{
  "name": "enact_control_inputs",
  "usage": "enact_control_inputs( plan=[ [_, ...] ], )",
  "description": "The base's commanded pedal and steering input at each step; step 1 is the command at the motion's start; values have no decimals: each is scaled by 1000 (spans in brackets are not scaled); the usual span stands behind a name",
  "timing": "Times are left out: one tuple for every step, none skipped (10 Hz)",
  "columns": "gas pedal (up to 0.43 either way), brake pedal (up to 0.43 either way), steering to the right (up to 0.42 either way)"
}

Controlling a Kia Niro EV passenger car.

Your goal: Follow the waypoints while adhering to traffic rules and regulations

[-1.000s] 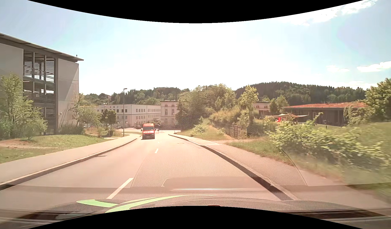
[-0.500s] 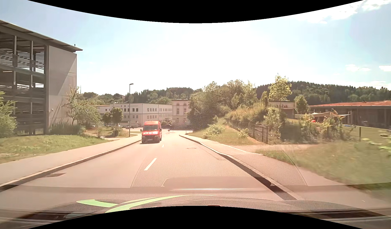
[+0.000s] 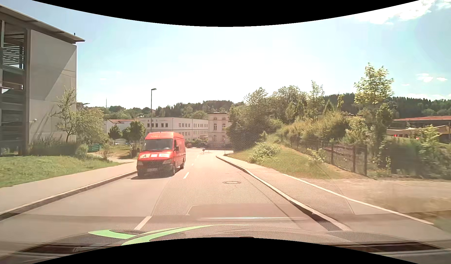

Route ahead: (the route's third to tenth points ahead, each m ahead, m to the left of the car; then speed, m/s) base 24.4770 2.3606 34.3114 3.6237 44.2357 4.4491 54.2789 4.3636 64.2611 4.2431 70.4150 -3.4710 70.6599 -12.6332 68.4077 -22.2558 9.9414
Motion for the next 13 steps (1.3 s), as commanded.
enact_control_inputs(
  plan=[
    [0, 159, -46],
    [0, 159, -45],
    [0, 159, -43],
    [0, 165, -38],
    [0, 165, -33],
    [0, 165, -31],
    [0, 171, -31],
    [0, 171, -31],
    [0, 177, -32],
    [0, 183, -32],
    [0, 183, -31],
    [0, 189, -31],
    [0, 189, -27]
  ],
)
